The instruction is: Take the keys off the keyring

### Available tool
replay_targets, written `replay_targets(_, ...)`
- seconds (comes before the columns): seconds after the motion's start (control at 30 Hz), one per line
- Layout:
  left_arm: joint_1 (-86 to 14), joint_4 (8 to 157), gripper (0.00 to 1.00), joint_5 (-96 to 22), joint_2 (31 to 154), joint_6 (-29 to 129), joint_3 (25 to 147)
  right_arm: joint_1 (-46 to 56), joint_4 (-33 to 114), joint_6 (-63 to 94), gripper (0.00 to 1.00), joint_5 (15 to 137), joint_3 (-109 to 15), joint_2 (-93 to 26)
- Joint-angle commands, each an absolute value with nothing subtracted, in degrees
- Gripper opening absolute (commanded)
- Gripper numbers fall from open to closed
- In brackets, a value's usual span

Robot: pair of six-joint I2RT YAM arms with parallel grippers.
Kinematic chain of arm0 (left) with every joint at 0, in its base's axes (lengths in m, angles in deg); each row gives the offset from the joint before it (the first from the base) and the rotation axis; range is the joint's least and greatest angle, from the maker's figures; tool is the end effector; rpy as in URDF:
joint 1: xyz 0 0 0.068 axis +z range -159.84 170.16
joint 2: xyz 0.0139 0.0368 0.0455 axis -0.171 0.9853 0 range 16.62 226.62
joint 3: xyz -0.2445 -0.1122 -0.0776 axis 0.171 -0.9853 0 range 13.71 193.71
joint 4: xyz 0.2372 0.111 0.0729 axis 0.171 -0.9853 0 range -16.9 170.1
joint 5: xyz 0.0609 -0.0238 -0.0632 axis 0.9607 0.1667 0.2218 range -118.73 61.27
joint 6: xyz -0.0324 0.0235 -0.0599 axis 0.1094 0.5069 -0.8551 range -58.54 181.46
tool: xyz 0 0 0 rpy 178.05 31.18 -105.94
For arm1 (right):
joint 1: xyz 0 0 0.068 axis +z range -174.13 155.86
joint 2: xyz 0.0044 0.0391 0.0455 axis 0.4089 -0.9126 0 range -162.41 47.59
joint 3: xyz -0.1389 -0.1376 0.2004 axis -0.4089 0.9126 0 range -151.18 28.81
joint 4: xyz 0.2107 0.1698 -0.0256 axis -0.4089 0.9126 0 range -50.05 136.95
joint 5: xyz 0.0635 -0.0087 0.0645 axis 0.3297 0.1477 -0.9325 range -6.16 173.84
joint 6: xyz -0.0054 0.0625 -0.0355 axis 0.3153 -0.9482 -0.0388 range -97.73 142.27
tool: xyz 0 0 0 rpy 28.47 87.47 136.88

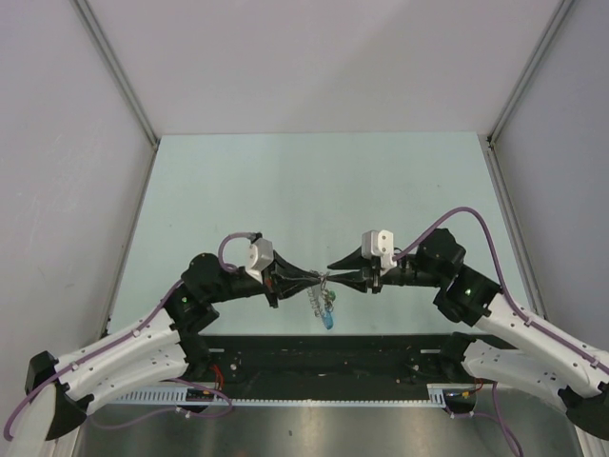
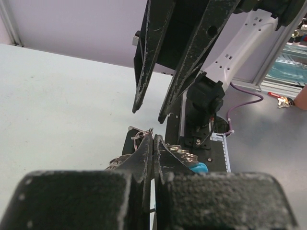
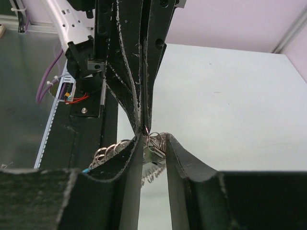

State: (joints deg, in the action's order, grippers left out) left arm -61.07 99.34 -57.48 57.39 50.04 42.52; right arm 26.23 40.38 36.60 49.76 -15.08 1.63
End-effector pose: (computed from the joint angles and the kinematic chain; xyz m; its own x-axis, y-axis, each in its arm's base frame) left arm 0.1047 -0.1759 0.3124 -0.1167 -0.1319 -0.9844 0.9786 0.1541 -0.1367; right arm 0.1099 0.1851 0.3539 0.2194 -0.0564 -0.9740 -0.9709 0.0860 -0.2236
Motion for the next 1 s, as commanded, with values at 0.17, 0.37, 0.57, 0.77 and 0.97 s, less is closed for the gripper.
replay_targets(0.17,-60.64,104.44,0.0,-60.37,56.87,51.36,43.85,26.14,39.6,37.39,0.29,44.12,-15.31,0.13)
replay_targets(0.37,-60.56,104.27,0.0,-59.85,56.61,51.44,43.94,26.49,39.77,37.21,0.29,44.2,-14.95,-1.11)
replay_targets(0.57,-60.56,104.27,0.0,-59.05,56.08,51.71,43.76,27.02,39.77,36.95,0.24,46.13,-13.46,-1.28)
replay_targets(0.77,-60.47,105.23,0.0,-58.26,55.99,51.44,43.15,27.46,38.72,36.6,0.17,47.45,-12.93,-1.55)
replay_targets(0.97,-60.56,106.55,0.0,-58.7,56.78,51.0,42.53,28.16,34.5,36.43,0.0,50.17,-12.14,-0.06)
